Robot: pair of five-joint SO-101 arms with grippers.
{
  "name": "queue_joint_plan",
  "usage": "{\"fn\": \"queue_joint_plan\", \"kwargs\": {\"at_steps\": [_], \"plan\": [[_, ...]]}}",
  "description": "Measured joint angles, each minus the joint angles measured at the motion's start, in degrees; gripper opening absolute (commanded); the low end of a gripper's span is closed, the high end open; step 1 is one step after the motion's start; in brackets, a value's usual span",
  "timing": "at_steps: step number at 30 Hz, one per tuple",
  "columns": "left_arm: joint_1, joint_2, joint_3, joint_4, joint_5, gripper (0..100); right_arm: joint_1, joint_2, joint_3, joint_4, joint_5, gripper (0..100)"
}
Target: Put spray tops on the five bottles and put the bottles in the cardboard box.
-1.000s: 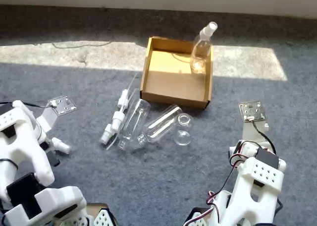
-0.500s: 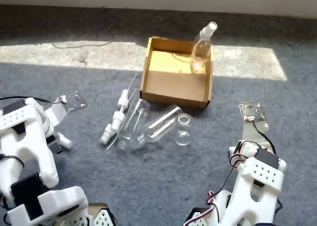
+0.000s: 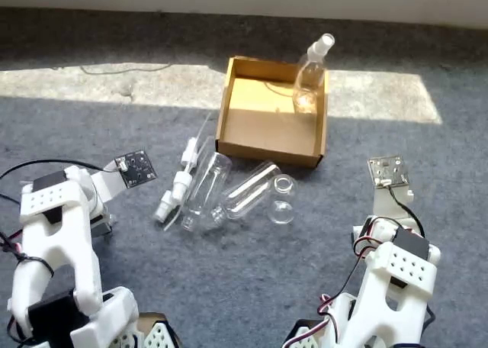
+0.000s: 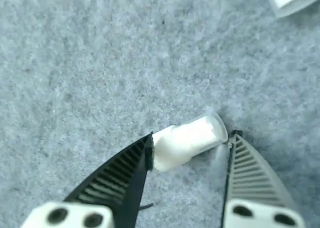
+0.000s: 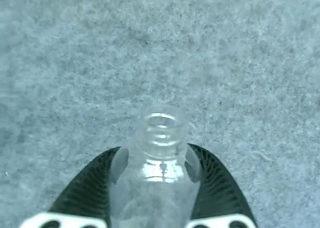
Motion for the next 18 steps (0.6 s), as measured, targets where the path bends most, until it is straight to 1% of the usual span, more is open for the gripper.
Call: {"fn": "queue_joint_plan", "kwargs": {"at_steps": [4, 8, 10, 14, 16, 18], "plan": [[0.7, 0.0, 4.0, -7.5, 0.0, 24, 0.0, 0.0, 0.0, 0.0, 0.0, 0.4], [0.7, -0.7, 5.7, -9.6, 0.0, 24, 0.0, 0.0, 0.0, 0.0, 0.1, 0.4], [0.7, -0.7, 5.7, -9.8, 0.0, 20, 0.0, 0.0, 0.0, 0.0, 0.1, 0.4], [0.7, -0.7, 5.8, -9.8, 0.0, 6, 0.0, 0.0, 0.0, 0.0, 0.1, 0.4], [0.8, -0.6, 6.1, -9.7, 0.2, 4, 0.0, 0.0, 0.0, 0.0, 0.1, 0.4], [0.8, -0.6, 6.2, -9.8, 0.3, 3, 0.0, 0.0, 0.0, 0.0, 0.1, 0.4]]}}
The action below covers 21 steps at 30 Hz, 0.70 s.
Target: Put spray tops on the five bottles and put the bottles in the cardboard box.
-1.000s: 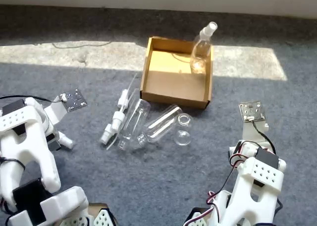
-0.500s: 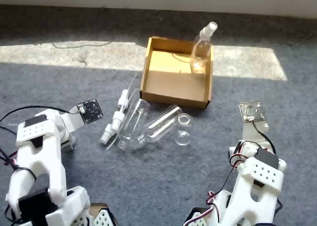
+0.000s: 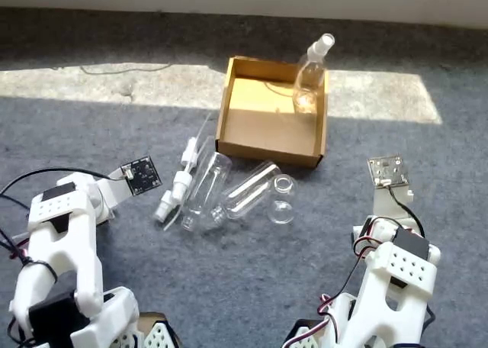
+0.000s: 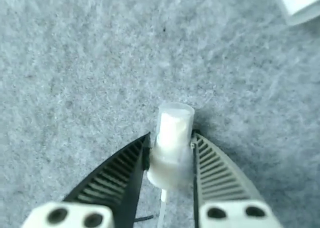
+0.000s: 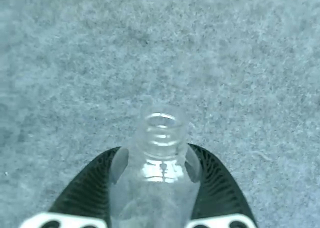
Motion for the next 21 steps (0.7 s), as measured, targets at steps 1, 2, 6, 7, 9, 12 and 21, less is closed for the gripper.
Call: {"fn": "queue_joint_plan", "kwargs": {"at_steps": [1, 2, 6, 7, 9, 12, 21], "plan": [[0.0, 0.0, 0.0, 0.0, 0.0, 3, 0.0, 0.0, 0.0, 0.0, 0.0, 0.4], [-0.1, 0.0, 0.0, 0.0, 0.0, 3, 0.0, 0.0, 0.0, 0.0, 0.0, 0.4], [-0.1, 0.0, 0.1, -0.4, 0.0, 3, 0.0, 0.0, 0.0, 0.0, 0.0, 0.4], [-0.1, 0.0, -0.3, -0.4, 0.0, 3, -0.1, 0.0, 0.0, 0.0, 0.0, 0.4], [-0.1, 0.0, -1.9, -0.4, 0.0, 3, -0.4, 0.0, -0.2, 0.0, 0.0, 0.4], [-0.1, 0.0, -6.4, -0.1, 0.5, 3, -2.1, -0.1, -1.4, 0.0, 0.0, 0.4], [0.9, -14.7, -23.0, 25.1, 25.4, 3, -10.0, -4.7, -6.2, 0.0, 0.0, 0.4]]}}
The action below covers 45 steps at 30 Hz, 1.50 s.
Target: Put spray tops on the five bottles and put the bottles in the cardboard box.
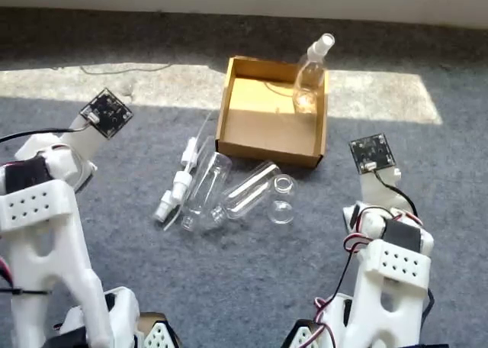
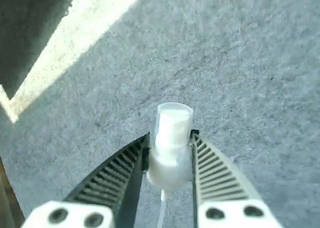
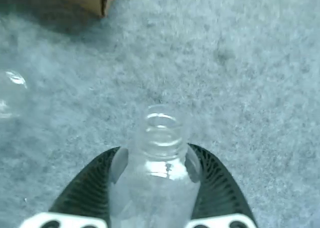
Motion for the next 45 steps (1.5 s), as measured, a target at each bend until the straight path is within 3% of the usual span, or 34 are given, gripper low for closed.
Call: {"fn": "queue_joint_plan", "kwargs": {"at_steps": [7, 17, 23, 28, 37, 45], "plan": [[6.9, -19.3, -7.9, 13.4, 18.1, 3, -6.7, -19.8, -0.2, 0.0, -5.3, 0.4], [25.3, -28.7, -25.1, 16.4, 46.0, 3, -20.0, -41.6, -0.3, -2.0, -14.7, 0.4], [41.6, -28.7, -28.6, 3.9, 57.6, 3, -28.0, -42.5, 4.7, -2.9, -17.3, 0.4], [52.7, -28.7, -23.6, -12.4, 59.4, 3, -31.7, -47.2, 10.7, -9.1, -17.7, 0.4], [54.9, -22.2, -22.3, -28.1, 61.5, 3, -38.5, -49.9, 18.8, -10.5, -17.7, 0.4], [55.3, -17.2, -22.2, -29.8, 69.7, 3, -38.9, -49.9, 18.8, -10.5, -22.2, 0.4]]}}
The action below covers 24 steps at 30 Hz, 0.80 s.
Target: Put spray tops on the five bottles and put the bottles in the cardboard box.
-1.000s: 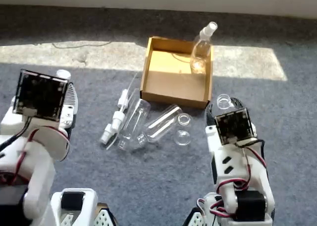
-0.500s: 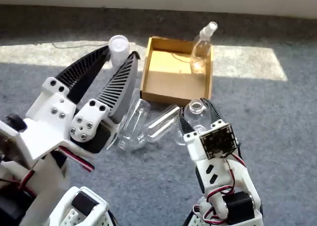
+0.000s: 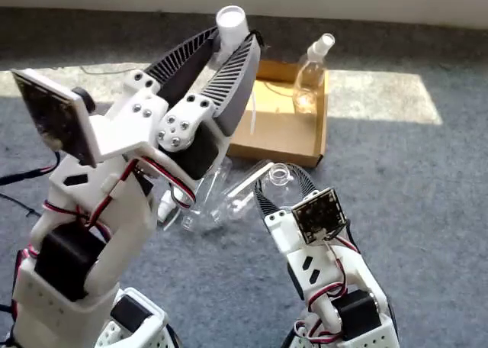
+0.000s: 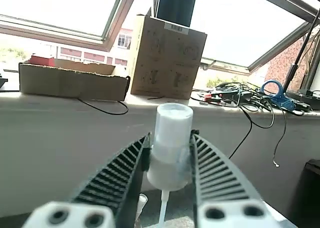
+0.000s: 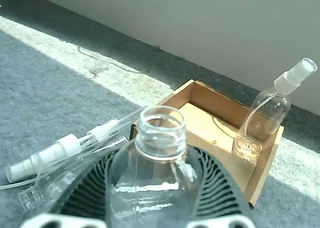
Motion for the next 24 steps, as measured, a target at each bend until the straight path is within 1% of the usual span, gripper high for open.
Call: {"fn": "queue_joint_plan", "kwargs": {"at_steps": [3, 9, 13, 16, 21, 24], "plan": [[0.2, 0.1, 0.5, -0.2, 0.9, 3, 0.0, 0.0, 0.0, 0.0, -0.7, 0.4], [6.8, 0.8, 0.9, 0.6, 1.0, 3, 0.0, 0.0, 0.0, 0.0, -0.7, 0.4], [9.2, 0.9, 0.9, 4.7, 1.0, 3, 0.0, 0.0, 0.0, 0.0, -0.7, 0.4], [9.7, 0.9, 0.9, 6.2, 1.0, 3, 0.0, 0.0, 0.0, 0.0, -0.7, 0.4], [9.5, 0.9, 1.1, 6.3, 1.0, 3, 0.0, 0.0, 0.0, 0.0, -0.7, 0.4], [9.5, 0.9, 4.0, 5.9, 1.0, 3, 0.0, 0.0, 0.0, 0.0, -0.7, 0.4]]}}
